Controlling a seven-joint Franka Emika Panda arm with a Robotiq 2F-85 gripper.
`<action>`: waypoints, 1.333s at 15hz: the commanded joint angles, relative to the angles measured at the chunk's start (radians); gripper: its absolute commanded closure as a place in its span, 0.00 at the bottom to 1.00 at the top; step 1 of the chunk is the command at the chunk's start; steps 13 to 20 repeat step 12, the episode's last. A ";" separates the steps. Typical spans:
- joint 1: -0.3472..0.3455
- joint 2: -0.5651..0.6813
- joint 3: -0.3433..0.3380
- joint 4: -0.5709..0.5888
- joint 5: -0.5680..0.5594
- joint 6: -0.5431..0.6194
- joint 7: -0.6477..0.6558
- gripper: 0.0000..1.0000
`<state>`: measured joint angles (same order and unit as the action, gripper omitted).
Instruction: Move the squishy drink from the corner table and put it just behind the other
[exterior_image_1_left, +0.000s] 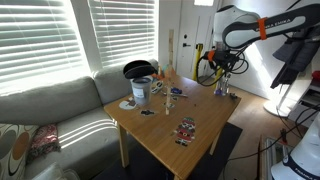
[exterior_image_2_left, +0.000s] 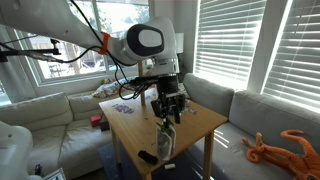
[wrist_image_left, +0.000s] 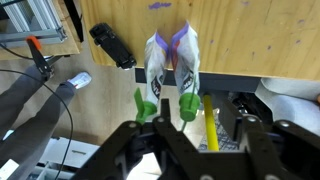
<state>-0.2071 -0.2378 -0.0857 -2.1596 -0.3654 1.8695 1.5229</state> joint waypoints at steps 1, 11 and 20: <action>0.000 -0.041 -0.005 -0.009 0.006 0.001 -0.012 0.15; -0.011 -0.134 0.018 0.023 -0.050 0.014 -0.096 0.00; -0.008 -0.136 0.027 0.023 -0.061 0.014 -0.115 0.00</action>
